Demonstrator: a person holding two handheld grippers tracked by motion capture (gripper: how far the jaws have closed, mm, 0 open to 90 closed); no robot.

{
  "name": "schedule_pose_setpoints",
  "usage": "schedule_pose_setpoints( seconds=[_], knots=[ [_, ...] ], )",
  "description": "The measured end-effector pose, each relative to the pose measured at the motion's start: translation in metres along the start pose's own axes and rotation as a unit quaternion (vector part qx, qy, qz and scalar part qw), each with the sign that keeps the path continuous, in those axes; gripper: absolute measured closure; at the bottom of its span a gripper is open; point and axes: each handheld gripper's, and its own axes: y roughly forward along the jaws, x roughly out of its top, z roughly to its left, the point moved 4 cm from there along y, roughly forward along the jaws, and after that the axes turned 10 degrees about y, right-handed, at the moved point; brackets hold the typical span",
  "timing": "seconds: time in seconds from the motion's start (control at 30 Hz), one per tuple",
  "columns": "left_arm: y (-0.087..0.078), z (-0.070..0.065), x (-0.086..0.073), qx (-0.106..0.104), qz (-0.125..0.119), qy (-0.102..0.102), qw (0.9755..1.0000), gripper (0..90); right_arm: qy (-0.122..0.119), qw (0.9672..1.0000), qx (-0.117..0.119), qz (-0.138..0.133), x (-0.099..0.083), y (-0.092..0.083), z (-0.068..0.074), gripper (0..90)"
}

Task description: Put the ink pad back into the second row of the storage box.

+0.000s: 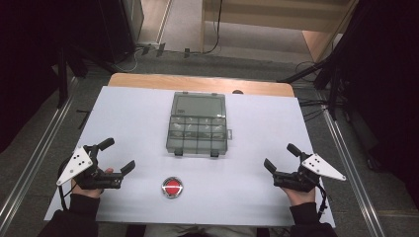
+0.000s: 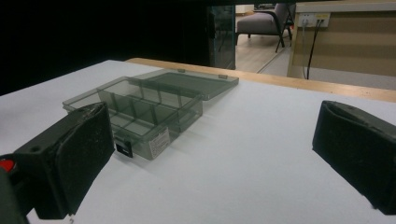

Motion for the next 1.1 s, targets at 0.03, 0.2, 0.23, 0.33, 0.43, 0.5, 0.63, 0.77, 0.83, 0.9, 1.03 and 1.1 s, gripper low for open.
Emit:
schedule_pose_setpoints(
  seconds=[0.03,0.2,0.23,0.33,0.43,0.5,0.63,0.77,0.83,0.9,1.03,1.1],
  knots=[
    [0.0,0.0,0.0,0.0,-0.001,-0.002,1.0,0.0,0.0,1.0,0.0,0.0,0.0,0.0,0.0,0.0],
    [0.0,-0.001,0.0,-0.003,0.001,0.0,1.0,0.0,-0.002,1.0,0.001,0.003,-0.001,-0.001,0.001,0.0],
    [0.0,-0.001,0.0,-0.003,0.001,0.0,1.0,0.0,-0.002,1.0,0.001,0.003,-0.001,-0.001,0.001,0.0],
    [0.0,-0.001,0.0,-0.003,0.0,-0.002,1.0,0.0,-0.002,1.0,0.002,0.003,-0.001,-0.001,0.002,0.0],
    [0.0,-0.001,0.0,-0.003,0.0,-0.001,1.0,0.0,-0.001,1.0,0.004,0.005,-0.001,0.0,0.002,0.0],
    [0.0,-0.001,0.0,-0.003,0.0,-0.001,1.0,0.0,0.001,0.9999,0.007,0.009,-0.002,0.0,0.003,0.0],
    [0.0,-0.001,0.0,-0.003,-0.001,-0.004,1.0,0.0,-0.003,0.9997,0.014,0.018,-0.004,0.002,0.005,0.0],
    [0.0,-0.001,0.001,-0.004,-0.003,-0.005,1.0,0.0,-0.006,0.9994,0.018,0.028,-0.006,0.004,0.008,0.0],
    [0.001,-0.001,0.001,-0.004,-0.003,-0.006,1.0,0.0,-0.008,0.9991,0.022,0.035,-0.008,0.006,0.01,0.0],
    [0.0,-0.001,0.001,-0.005,-0.003,-0.006,1.0,0.0,-0.012,0.9987,0.026,0.043,-0.01,0.008,0.012,0.0],
    [0.001,-0.001,0.001,-0.006,-0.004,-0.008,0.9999,0.0,-0.017,0.9981,0.028,0.053,-0.012,0.01,0.015,0.0],
    [0.001,-0.001,0.001,-0.007,-0.003,-0.009,0.9999,0.0,-0.017,0.9977,0.031,0.058,-0.014,0.012,0.016,0.0]
  ],
)
